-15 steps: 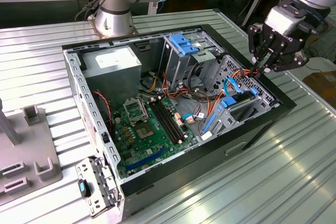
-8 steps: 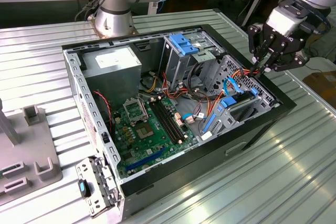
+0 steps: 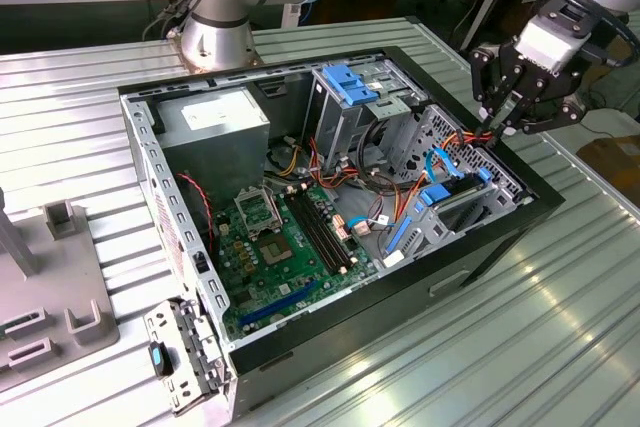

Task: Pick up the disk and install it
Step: 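Insert the first disk wire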

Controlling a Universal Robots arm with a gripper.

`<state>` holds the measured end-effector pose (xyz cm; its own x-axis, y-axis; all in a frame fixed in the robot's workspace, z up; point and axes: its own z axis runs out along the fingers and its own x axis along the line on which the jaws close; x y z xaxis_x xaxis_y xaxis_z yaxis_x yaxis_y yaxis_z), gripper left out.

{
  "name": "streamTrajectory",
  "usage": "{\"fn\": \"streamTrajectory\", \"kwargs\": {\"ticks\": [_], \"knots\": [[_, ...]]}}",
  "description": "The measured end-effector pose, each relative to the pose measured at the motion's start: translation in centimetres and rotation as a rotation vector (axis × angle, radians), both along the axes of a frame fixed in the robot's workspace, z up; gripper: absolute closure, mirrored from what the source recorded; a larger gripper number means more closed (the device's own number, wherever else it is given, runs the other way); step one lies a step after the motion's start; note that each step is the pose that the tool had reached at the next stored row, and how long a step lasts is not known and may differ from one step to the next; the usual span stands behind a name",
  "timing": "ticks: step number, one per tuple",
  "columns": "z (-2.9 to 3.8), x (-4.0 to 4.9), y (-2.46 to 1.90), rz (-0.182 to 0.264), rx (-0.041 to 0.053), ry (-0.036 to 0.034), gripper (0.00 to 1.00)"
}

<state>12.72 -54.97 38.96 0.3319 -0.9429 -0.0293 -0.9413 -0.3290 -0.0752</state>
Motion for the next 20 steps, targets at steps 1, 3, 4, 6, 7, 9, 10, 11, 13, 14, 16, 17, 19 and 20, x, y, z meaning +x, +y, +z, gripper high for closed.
{"fn": "streamTrajectory", "kwargs": {"ticks": [1, 3, 4, 6, 7, 9, 10, 11, 13, 14, 16, 17, 19, 20], "knots": [[0.0, 0.0, 0.01, 0.001, -0.0001, 0.0, 0.76], [0.0, 0.0, 0.02, 0.001, -0.0001, 0.0001, 0.76], [0.0, 0.0, 0.02, 0.001, -0.0001, 0.0, 0.76], [-0.01, 0.03, 0.08, 0.001, -0.0001, 0.0001, 0.76], [0.0, 0.08, 0.12, 0.002, -0.0002, 0.0001, 0.76], [0.0, 0.15, 0.19, 0.003, -0.0001, 0.0, 0.76], [0.0, 0.21, 0.24, 0.004, -0.0002, 0.0, 0.76], [0.0, 0.28, 0.31, 0.005, -0.0002, 0.0, 0.76], [-0.01, 0.58, 0.46, 0.011, -0.0001, 0.0, 0.76], [0.0, 0.74, 0.52, 0.015, -0.0002, 0.0, 0.76], [0.0, 1.08, 0.65, 0.024, -0.0002, 0.0, 0.76], [0.0, 1.2, 0.7, 0.027, -0.0002, 0.0, 0.76], [0.0, 1.5, 0.82, 0.035, -0.0002, 0.0001, 0.76], [0.0, 1.66, 0.86, 0.04, -0.0003, 0.0001, 0.76]]}}
